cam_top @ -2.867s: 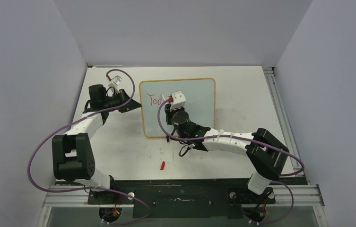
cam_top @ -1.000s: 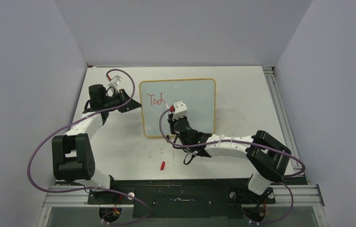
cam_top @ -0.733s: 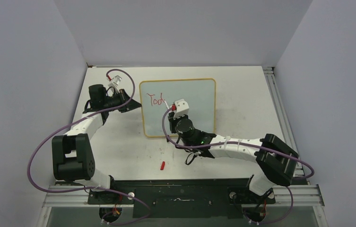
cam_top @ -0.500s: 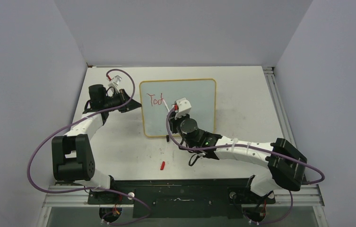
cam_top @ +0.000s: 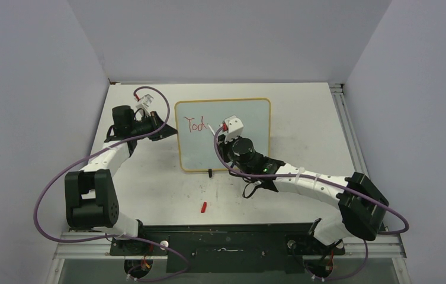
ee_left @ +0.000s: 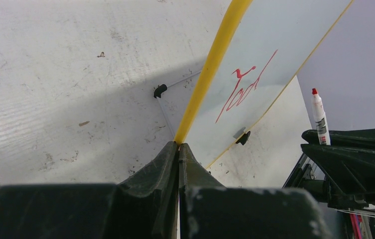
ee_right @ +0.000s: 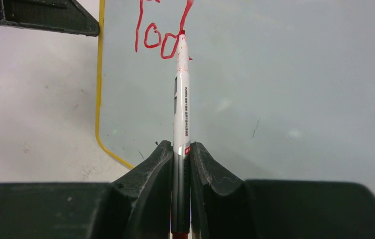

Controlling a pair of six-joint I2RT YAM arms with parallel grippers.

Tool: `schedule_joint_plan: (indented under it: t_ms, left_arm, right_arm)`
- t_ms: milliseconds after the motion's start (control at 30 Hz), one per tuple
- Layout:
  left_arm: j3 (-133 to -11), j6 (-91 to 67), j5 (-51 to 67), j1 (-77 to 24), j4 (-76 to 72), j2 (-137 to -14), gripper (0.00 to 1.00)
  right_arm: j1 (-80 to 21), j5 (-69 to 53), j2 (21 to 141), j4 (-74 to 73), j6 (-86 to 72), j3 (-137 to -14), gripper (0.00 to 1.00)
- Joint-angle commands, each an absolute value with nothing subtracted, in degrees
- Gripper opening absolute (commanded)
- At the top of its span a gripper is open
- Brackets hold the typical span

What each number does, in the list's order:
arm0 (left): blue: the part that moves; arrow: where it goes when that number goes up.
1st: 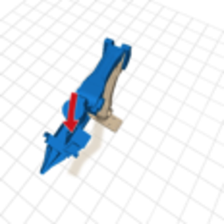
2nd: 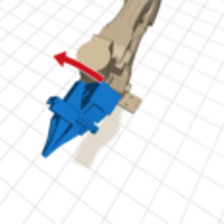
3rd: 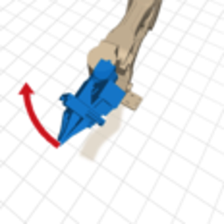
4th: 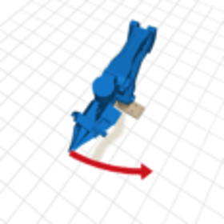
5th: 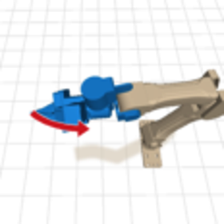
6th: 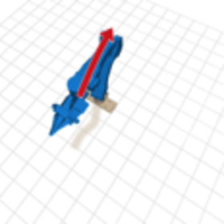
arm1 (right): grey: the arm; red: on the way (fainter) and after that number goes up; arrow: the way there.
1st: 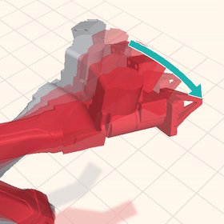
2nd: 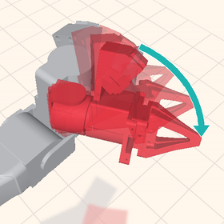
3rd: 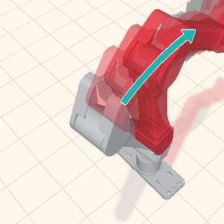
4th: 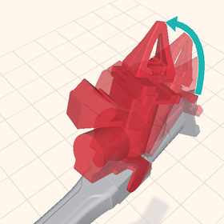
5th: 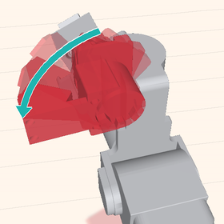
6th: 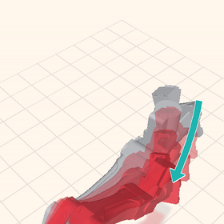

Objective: Write a sentence on the whiteboard

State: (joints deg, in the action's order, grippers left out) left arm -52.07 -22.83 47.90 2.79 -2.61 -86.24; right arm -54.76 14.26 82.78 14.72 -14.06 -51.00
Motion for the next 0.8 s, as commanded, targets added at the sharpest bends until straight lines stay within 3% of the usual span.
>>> schedule_joint_plan:
  t_ms: [0,767]
  left_arm:
    - [-53.41,-21.73,48.33,2.02,-2.20,-83.84,0.00]
    - [-53.35,-22.15,48.67,2.02,-2.56,-83.83,0.00]
  right_arm:
    - [-54.31,10.91,80.88,15.96,-12.43,-52.91,0.05]
    - [-53.06,16.65,88.46,14.62,-14.52,-56.44,0.05]
